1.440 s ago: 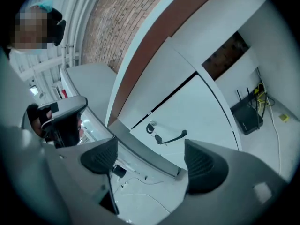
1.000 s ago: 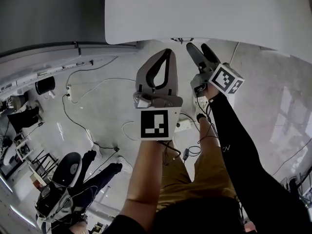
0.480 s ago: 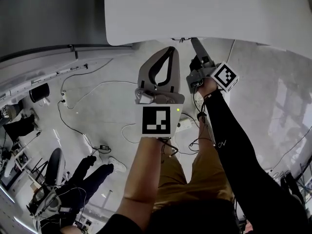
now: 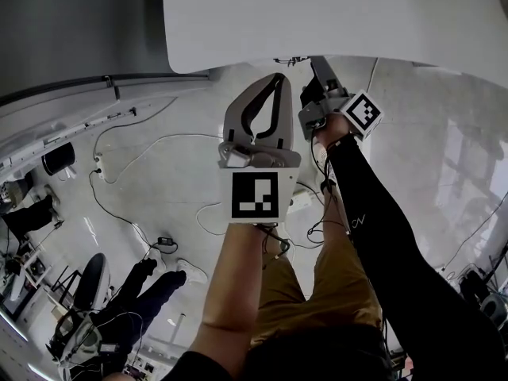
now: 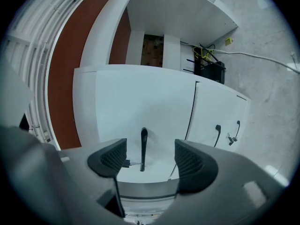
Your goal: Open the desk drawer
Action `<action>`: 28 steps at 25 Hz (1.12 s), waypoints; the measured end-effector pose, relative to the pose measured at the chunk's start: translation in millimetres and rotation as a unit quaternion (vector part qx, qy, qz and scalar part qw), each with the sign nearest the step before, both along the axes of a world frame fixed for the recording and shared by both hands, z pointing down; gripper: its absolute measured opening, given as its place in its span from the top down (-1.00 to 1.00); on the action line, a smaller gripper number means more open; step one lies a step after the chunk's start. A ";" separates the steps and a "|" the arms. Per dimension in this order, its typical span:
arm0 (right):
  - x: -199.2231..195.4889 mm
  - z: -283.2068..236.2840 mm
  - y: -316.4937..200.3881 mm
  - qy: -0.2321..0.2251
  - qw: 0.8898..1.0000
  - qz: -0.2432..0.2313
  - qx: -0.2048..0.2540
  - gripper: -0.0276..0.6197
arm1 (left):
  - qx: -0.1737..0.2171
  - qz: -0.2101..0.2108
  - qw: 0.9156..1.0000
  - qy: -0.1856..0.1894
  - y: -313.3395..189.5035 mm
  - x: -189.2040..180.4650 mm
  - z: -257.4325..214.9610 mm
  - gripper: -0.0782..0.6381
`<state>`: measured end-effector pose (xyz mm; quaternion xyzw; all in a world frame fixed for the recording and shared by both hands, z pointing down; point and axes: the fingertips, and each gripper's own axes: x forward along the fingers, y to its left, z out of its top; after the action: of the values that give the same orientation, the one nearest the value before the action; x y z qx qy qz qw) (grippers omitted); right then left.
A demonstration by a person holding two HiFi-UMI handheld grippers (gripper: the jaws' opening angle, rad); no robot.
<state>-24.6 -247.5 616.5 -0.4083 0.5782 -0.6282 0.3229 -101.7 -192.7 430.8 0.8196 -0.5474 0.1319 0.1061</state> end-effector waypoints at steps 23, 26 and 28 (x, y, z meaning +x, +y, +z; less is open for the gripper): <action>0.2 -17.1 -6.7 -0.025 0.998 0.024 0.043 0.74 | -0.015 0.007 1.000 0.016 7.2 -0.7 10.6 0.76; -1.2 -20.0 -6.8 -0.016 0.999 0.025 0.038 0.74 | -0.019 0.005 1.000 0.013 7.6 0.5 10.9 0.76; -0.3 -23.3 -7.1 -0.015 0.999 0.030 0.039 0.74 | -0.021 0.005 1.000 0.011 8.4 1.8 9.8 0.76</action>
<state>-24.9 -254.6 593.2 -0.4032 0.5852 -0.6011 0.3657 -99.9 -184.3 440.6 0.8211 -0.5394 0.1351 0.1285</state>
